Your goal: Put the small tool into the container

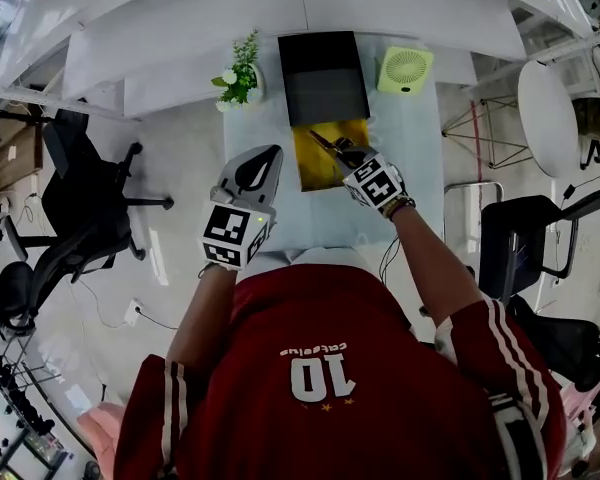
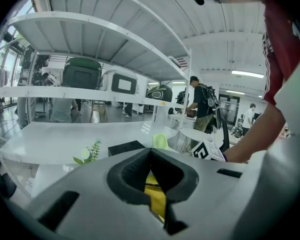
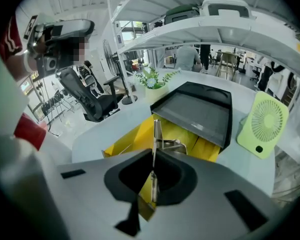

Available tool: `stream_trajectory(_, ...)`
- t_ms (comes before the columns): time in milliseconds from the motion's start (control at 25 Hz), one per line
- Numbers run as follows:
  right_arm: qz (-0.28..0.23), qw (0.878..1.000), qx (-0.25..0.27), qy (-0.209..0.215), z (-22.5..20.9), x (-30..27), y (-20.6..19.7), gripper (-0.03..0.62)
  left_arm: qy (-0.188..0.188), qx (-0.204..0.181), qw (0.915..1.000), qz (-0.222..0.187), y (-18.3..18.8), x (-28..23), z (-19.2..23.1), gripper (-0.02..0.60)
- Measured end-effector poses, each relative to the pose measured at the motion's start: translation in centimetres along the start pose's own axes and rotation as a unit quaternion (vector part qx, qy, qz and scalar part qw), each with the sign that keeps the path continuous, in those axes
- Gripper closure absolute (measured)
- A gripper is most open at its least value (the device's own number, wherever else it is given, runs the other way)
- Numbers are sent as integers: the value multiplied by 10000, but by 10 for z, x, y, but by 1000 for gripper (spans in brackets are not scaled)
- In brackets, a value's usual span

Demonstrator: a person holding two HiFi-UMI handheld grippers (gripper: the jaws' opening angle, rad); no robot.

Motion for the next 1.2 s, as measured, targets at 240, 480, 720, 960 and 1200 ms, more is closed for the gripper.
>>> stream_trajectory(240,144,9999,0,51,5,-8,-5,576,48,32,10000,17,1,0,7,583)
stream_trajectory(480,255,9995,208,37,8,-13,-3,572,72,17,10000,20,3,3,9,583)
stream_trajectory(720,402,9991,123,-32,10,-18,0,542,91,108,9999,36,-2,10,16,583)
stream_trajectory(960,323,9991,94,-246,-1,-16,3,530,128,148,9998,22,-4,18,18,583)
stream_trajectory(1200,333,9986,39,-417,-14,-4,8,526,185,215,9996,-62,-2,20,21,583)
Point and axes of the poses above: the fingertips, and each gripper's own axes: x backward along the fingers, z to its left, y out of its top, the point moved 1 cm from there along x, backward along the fingers, and after that the axes turned 1 degree about x, right-handed, at the moved point
